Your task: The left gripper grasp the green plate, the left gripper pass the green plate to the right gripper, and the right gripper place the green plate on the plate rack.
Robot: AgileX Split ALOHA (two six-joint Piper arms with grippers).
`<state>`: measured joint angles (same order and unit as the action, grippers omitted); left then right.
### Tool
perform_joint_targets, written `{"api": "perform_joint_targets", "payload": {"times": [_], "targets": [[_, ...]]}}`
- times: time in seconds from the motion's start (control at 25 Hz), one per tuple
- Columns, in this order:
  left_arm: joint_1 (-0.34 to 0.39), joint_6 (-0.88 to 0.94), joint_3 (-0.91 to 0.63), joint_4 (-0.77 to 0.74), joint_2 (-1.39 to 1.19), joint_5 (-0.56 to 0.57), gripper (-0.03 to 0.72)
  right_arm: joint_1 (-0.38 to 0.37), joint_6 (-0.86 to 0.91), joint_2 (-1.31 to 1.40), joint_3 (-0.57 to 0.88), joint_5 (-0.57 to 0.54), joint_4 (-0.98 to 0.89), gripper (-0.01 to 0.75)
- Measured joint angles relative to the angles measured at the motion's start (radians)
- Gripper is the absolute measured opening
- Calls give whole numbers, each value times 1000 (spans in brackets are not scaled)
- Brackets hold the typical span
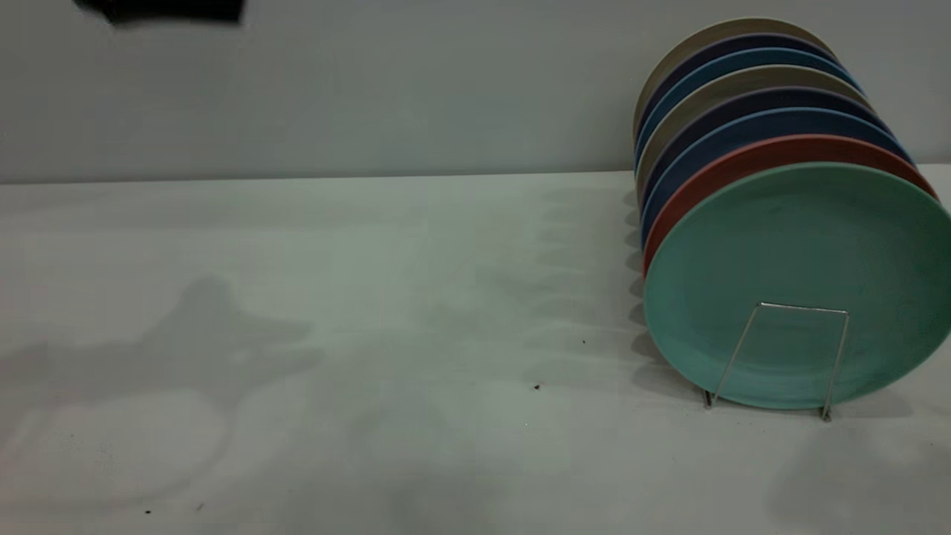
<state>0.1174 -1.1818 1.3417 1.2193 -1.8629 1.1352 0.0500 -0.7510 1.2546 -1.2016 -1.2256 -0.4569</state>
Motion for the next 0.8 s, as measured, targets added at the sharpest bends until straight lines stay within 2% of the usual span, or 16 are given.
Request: {"api": "perform_joint_targets", "payload": {"times": [0.24, 0.44, 0.56, 0.8], "targets": [[0, 161, 0, -176, 260, 0, 525, 0, 214, -142, 0, -15, 157, 337], [0, 311, 0, -316, 474, -6, 525, 0, 463, -231, 23, -15, 286, 337], [0, 402, 0, -410, 574, -9, 525, 0, 525, -297, 114, -15, 357, 337], [0, 584, 0, -603, 703, 8, 525, 0, 577, -460, 392, -15, 398, 337]]}}
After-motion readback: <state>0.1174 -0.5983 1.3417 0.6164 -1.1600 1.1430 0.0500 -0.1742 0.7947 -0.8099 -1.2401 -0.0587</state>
